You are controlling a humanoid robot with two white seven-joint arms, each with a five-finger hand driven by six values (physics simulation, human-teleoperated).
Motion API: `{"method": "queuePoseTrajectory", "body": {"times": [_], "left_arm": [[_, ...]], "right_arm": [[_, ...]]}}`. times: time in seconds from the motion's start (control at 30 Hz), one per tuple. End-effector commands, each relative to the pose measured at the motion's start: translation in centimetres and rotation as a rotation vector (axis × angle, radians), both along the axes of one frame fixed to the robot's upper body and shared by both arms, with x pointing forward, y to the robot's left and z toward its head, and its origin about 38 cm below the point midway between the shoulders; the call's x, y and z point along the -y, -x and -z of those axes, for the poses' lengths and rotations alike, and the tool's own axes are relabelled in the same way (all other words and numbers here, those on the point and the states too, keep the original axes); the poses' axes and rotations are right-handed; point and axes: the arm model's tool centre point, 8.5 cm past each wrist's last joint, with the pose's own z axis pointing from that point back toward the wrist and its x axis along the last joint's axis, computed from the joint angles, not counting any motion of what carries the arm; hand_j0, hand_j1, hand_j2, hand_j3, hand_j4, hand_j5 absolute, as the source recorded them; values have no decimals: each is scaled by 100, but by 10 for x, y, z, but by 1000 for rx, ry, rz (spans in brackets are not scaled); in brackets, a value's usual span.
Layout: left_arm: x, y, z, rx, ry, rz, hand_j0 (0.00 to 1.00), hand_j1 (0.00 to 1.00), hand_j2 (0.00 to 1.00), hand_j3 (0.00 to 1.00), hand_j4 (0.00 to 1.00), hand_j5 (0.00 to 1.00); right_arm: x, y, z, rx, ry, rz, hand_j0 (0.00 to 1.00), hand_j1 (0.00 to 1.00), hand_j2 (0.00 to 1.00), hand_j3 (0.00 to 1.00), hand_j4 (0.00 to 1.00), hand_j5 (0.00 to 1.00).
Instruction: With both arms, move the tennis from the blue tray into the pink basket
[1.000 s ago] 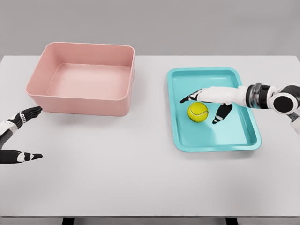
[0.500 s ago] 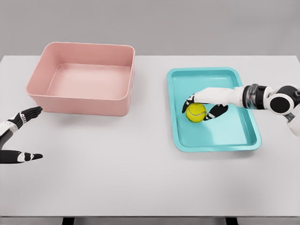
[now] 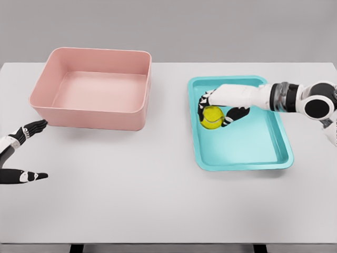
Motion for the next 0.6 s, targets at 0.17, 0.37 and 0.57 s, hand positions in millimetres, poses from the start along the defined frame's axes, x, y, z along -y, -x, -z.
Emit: {"method": "queuePoseTrajectory", "body": {"times": [0.17, 0.37, 0.57], "left_arm": [[0, 0, -1, -1, 3, -2, 100, 100, 100, 100, 100, 100], [0, 0, 0, -1, 3, -2, 100, 100, 100, 100, 100, 100], [0, 0, 0, 0, 3, 0, 100, 100, 100, 100, 100, 100]], "right_arm": [[-115, 48, 13, -35, -96, -294, 41, 41, 41, 41, 41, 41], [-181, 39, 58, -119, -73, -309, 41, 41, 41, 41, 41, 41], [-197, 32, 69, -132, -59, -292, 43, 43, 43, 43, 43, 43]]}}
